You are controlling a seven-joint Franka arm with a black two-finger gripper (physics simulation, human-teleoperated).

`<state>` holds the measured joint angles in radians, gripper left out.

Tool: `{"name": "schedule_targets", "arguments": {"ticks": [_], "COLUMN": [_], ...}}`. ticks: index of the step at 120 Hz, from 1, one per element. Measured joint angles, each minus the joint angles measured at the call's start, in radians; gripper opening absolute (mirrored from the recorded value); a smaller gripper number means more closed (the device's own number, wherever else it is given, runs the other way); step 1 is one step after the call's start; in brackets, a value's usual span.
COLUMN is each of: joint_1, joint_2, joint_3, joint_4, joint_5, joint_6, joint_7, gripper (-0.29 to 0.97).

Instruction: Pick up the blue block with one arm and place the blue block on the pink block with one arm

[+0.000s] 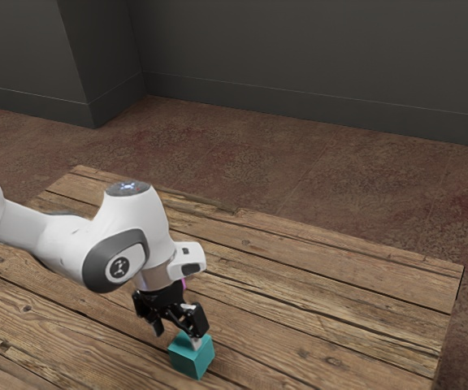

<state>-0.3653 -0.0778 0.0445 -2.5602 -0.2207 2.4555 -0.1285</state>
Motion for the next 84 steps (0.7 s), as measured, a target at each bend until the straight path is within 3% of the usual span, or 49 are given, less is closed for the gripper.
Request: {"name": "schedule_targets", "arguments": {"ticks": [27,84], "joint_1": [-0.008,0.011], "joint_2": [0.024,0.021], "joint_3": [-0.041,-0.045], "joint_4": [0.015,0.006], "joint_5": [-0.034,-0.052], "joint_6": [0.031,0.054], "joint_7": [0.029,0.061], "gripper": [0.68,0.68]}}
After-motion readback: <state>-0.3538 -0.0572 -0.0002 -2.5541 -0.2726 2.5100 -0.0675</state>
